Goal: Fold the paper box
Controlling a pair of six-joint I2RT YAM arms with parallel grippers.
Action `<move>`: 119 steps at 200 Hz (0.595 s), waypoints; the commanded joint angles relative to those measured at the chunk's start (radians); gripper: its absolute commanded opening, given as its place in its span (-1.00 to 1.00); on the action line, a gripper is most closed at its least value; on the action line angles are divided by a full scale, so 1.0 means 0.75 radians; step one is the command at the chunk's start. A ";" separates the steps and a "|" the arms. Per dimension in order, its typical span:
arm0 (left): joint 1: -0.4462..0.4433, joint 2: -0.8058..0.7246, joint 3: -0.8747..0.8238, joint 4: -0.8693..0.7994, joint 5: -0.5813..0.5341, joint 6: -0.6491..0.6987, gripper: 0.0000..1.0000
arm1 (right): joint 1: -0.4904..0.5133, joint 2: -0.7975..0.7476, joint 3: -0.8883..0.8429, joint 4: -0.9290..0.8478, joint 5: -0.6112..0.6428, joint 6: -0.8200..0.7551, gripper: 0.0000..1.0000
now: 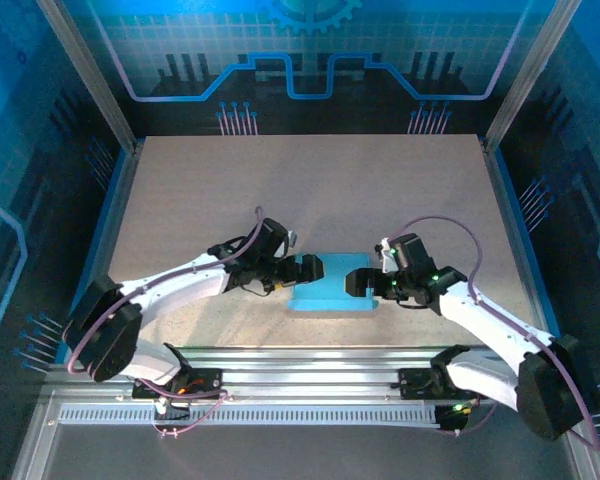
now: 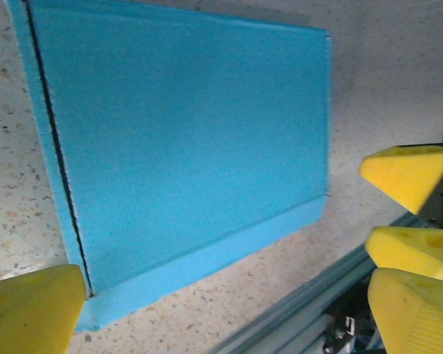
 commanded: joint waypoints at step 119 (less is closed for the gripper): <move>-0.007 0.146 0.075 0.002 -0.025 0.062 0.99 | 0.003 0.159 -0.025 0.148 -0.029 -0.045 1.00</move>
